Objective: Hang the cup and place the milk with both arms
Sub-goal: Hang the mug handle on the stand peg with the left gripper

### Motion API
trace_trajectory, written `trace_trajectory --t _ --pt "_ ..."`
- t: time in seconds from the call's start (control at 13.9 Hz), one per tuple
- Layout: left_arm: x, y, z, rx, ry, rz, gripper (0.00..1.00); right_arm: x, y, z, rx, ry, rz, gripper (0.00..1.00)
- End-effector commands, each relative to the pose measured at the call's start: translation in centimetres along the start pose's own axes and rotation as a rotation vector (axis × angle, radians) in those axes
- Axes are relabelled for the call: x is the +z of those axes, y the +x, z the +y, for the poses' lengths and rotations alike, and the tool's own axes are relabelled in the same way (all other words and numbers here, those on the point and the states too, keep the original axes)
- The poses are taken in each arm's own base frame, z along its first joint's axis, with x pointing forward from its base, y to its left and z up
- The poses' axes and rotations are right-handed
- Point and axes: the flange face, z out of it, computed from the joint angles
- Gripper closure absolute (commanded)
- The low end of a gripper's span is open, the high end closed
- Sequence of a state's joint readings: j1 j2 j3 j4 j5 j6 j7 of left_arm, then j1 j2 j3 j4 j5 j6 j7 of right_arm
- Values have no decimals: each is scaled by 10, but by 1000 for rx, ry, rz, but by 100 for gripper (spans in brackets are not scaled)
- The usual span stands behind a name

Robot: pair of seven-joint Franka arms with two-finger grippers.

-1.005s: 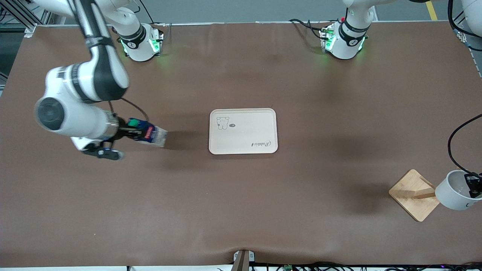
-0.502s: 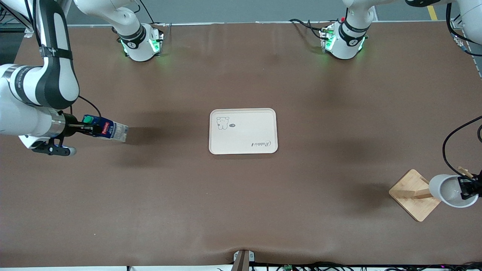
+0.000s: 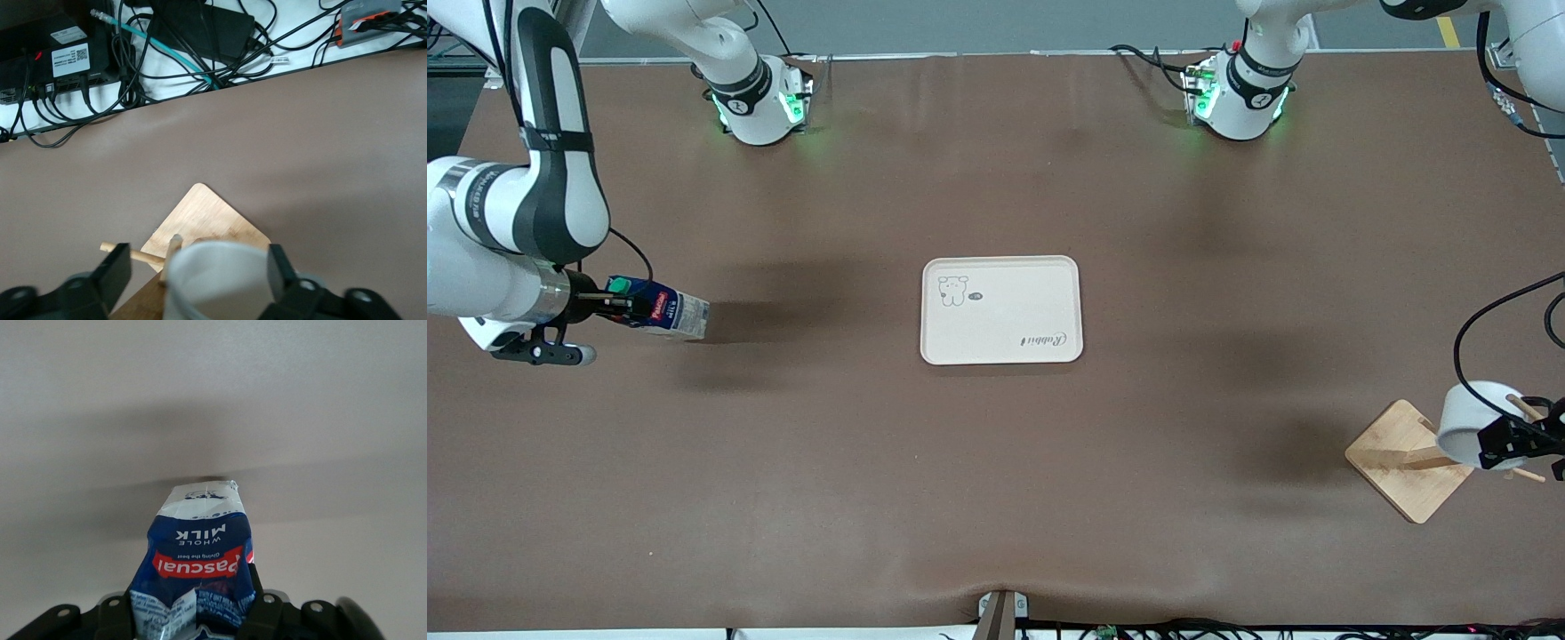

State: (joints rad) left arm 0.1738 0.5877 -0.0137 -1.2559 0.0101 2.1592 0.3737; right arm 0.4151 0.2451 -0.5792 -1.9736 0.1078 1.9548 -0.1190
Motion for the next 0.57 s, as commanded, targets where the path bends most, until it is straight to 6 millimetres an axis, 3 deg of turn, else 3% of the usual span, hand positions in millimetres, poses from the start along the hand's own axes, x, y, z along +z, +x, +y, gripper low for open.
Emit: trace_trajectory --t 0.0,0.29,0.43,0.5 --pt "-16 5 14 22 -39 -4 0 21 -10 5 -13 -1 25 100" --pt "-54 8 38 51 -59 -31 0 33 -12 2 -8 11 29 99" --pt "-72 6 48 65 -70 -56 0 31 -11 -2 -14 12 23 57" --pt "-79 4 51 68 -74 -74 0 32 -10 -3 -13 12 21 13"
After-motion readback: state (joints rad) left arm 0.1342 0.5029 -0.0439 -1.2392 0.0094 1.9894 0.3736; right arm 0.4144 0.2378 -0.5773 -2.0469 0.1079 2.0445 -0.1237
